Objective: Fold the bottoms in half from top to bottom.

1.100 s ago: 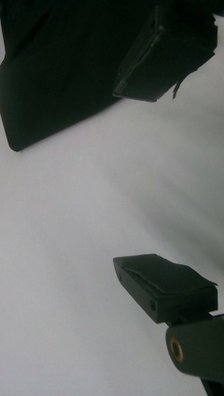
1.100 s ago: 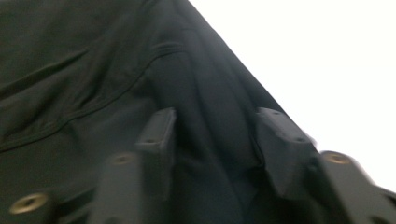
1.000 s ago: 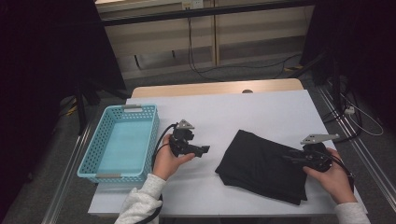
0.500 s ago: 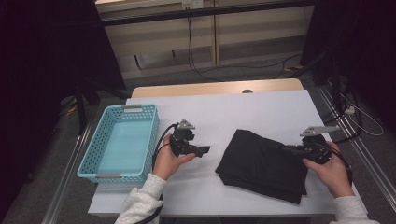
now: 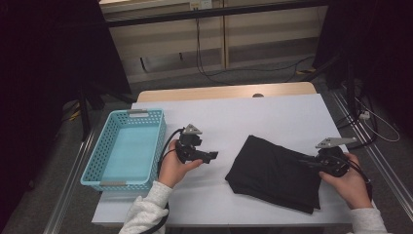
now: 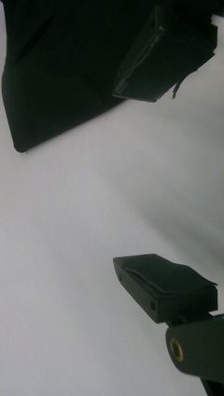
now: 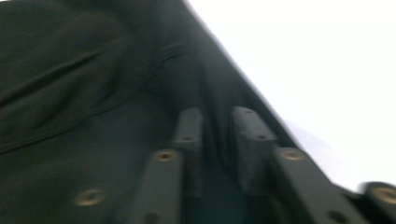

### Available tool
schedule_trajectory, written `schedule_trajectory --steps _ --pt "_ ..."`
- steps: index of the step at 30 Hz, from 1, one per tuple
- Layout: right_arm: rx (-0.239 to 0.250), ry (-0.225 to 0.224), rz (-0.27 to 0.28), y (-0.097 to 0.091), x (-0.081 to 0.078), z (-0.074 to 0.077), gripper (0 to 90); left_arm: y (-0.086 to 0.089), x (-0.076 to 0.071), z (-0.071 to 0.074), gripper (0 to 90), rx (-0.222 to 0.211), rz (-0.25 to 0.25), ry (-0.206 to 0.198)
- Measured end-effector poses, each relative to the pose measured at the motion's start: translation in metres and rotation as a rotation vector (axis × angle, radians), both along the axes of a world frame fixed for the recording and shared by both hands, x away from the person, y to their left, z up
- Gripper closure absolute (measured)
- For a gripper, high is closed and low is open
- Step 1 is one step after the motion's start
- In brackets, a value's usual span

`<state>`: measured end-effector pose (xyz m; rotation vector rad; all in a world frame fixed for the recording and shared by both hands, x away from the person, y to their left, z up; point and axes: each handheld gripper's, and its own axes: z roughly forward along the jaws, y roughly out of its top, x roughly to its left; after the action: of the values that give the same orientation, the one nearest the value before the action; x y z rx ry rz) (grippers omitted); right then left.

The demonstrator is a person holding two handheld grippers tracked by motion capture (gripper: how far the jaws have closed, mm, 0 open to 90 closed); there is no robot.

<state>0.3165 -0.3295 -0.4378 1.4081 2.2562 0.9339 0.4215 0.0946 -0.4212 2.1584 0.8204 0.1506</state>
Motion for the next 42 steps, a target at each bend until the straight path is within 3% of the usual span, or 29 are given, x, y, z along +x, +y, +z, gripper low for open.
schedule_trajectory --steps 4,8,10,12,14,16,20,23,26,29,33,35,36,37,38,39,40,42 --pt "0.024 0.016 -0.031 -0.007 0.003 -0.008 53.1 0.001 0.001 -0.001 15.1 0.006 0.000 0.005" --pt "0.055 0.007 -0.039 -0.010 0.004 -0.013 50.5 0.002 0.001 -0.001 15.1 0.013 -0.008 0.003" --pt "0.076 0.011 -0.028 -0.011 0.003 -0.014 54.3 0.001 0.001 -0.001 15.1 0.009 -0.004 0.006" --pt "0.102 0.008 -0.023 -0.012 0.003 -0.015 68.0 0.001 0.001 -0.001 15.1 0.006 -0.003 0.006" --pt "0.110 0.014 -0.019 -0.011 0.003 -0.015 70.4 0.000 0.000 -0.002 15.1 0.006 0.001 0.005" --pt "0.086 0.025 0.004 -0.008 0.004 -0.010 81.8 0.000 0.000 -0.001 15.1 0.006 -0.001 0.006" --pt "0.072 0.026 0.013 -0.005 0.006 -0.005 83.1 -0.001 0.000 -0.001 15.1 0.003 -0.004 0.009" --pt "0.046 -0.006 0.014 -0.002 0.007 0.002 83.3 -0.001 0.000 -0.001 15.2 0.002 -0.005 0.009" --pt "0.058 -0.051 0.009 -0.002 0.011 0.008 83.2 -0.001 0.000 -0.001 15.1 0.001 -0.006 0.005" --pt "0.059 -0.032 0.000 -0.003 0.016 0.003 82.8 -0.003 -0.002 0.000 15.2 0.000 -0.011 0.006" --pt "0.036 -0.029 -0.025 -0.005 0.019 -0.010 80.2 -0.005 -0.003 0.000 15.1 0.002 -0.019 0.007" --pt "0.062 -0.017 -0.063 -0.006 0.019 -0.011 70.3 -0.004 -0.004 0.000 15.0 0.000 -0.017 0.007" --pt "0.038 -0.034 -0.075 -0.006 0.018 -0.010 60.8 -0.004 -0.004 0.000 14.9 -0.003 -0.016 0.008" --pt "0.038 -0.034 -0.075 -0.006 0.018 -0.010 60.8 -0.003 -0.005 0.001 14.9 -0.008 -0.015 0.013" --pt "0.049 -0.074 -0.100 -0.011 0.013 -0.004 57.0 -0.002 -0.008 0.002 14.4 -0.020 -0.011 0.010" --pt "0.049 -0.074 -0.100 -0.011 0.013 -0.004 57.0 -0.002 -0.008 0.002 13.7 -0.020 -0.011 0.010" --pt "0.080 -0.101 -0.119 -0.015 0.009 -0.001 46.6 -0.003 -0.012 0.002 13.4 -0.035 -0.028 0.018" --pt "0.075 -0.113 -0.127 -0.016 0.007 -0.001 41.6 -0.004 -0.014 0.002 13.2 -0.042 -0.036 0.028"
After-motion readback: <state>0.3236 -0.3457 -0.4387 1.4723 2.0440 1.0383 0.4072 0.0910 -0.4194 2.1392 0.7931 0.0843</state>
